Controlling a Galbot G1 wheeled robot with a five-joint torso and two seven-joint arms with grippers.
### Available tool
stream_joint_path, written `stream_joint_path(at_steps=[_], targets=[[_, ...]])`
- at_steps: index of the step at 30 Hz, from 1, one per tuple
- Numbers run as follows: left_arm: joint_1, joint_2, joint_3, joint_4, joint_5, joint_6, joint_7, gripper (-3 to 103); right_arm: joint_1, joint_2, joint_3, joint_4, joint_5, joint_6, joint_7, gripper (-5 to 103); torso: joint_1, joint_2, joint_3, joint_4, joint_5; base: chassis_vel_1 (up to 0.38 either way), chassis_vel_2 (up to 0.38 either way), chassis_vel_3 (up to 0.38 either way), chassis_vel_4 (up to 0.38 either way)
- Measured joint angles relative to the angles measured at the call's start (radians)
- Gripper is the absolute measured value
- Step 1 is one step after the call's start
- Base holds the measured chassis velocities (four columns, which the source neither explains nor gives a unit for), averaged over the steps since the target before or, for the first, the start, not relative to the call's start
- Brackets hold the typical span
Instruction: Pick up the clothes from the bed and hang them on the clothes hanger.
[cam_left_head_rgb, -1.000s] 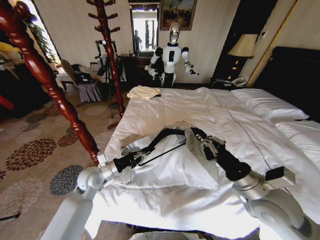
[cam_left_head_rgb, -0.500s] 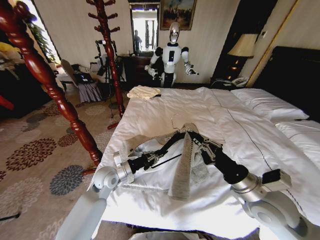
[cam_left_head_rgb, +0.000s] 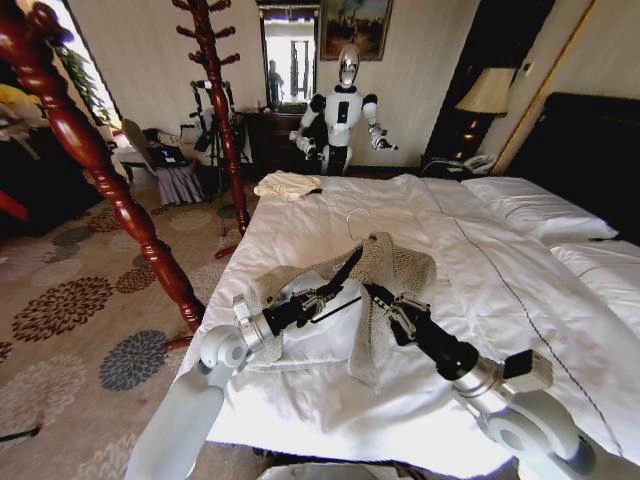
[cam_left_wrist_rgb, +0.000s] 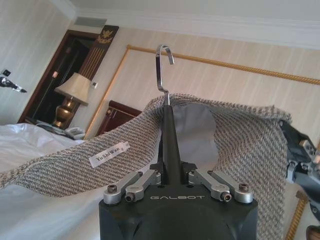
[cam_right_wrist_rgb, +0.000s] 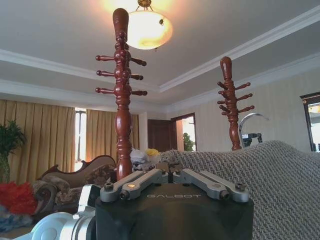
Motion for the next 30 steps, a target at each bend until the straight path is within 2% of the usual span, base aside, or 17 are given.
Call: stream_joint_path(at_steps=[9, 14, 16, 17, 19, 24, 26, 27, 30], targets=[[-0.031, -0.003, -0.009, 0.005, 0.002, -0.020, 0.049, 18, -0.008, 0.004, -0.023, -0.038, -0.075, 0.008, -0.035, 0, 0.000, 0.000, 0.000, -0.0001, 0.0000, 0.000, 0.000, 0.000, 0.000], [-0.072, 0.026, 0.001, 0.025, 0.005, -0.042, 0.103, 18, -0.006, 0.004, -0.036, -0.051, -0.088, 0.008, -0.051, -2, 0.000, 0.000, 0.000, 0.0000, 0.0000, 0.000, 0.000, 0.000, 0.000], [-0.094, 0.036, 0.010, 0.039, 0.004, -0.050, 0.125, 18, -0.007, 0.004, -0.041, -0.056, -0.096, 0.008, -0.067, 2, 0.000, 0.000, 0.000, 0.0000, 0.0000, 0.000, 0.000, 0.000, 0.000], [-0.105, 0.038, 0.013, 0.045, 0.003, -0.054, 0.136, 18, -0.008, 0.005, -0.042, -0.060, -0.102, 0.009, -0.083, 7, 0.000, 0.000, 0.000, 0.0000, 0.0000, 0.000, 0.000, 0.000, 0.000], [-0.115, 0.037, 0.015, 0.052, 0.002, -0.058, 0.144, 18, -0.010, 0.006, -0.042, -0.065, -0.109, 0.011, -0.112, 7, 0.000, 0.000, 0.000, 0.0000, 0.0000, 0.000, 0.000, 0.000, 0.000], [-0.159, 0.023, 0.019, 0.091, 0.000, -0.082, 0.185, 18, -0.024, 0.020, -0.041, -0.089, -0.126, 0.028, -0.266, 33, 0.000, 0.000, 0.000, -0.0001, 0.0000, 0.000, 0.000, 0.000, 0.000], [-0.165, 0.021, 0.019, 0.097, 0.000, -0.085, 0.191, 18, -0.024, 0.021, -0.040, -0.091, -0.127, 0.030, -0.277, 33, 0.000, 0.000, 0.000, -0.0001, 0.0000, 0.000, 0.000, 0.000, 0.000], [-0.178, 0.018, 0.018, 0.116, 0.001, -0.092, 0.211, 18, -0.024, 0.024, -0.039, -0.094, -0.134, 0.032, -0.286, 44, 0.000, 0.000, 0.000, -0.0001, 0.0000, 0.000, 0.000, 0.000, 0.000], [-0.192, 0.015, 0.014, 0.143, 0.003, -0.103, 0.238, 18, -0.021, 0.030, -0.032, -0.094, -0.147, 0.032, -0.262, 50, 0.000, 0.000, 0.000, -0.0001, -0.0001, 0.000, 0.000, 0.000, 0.000]])
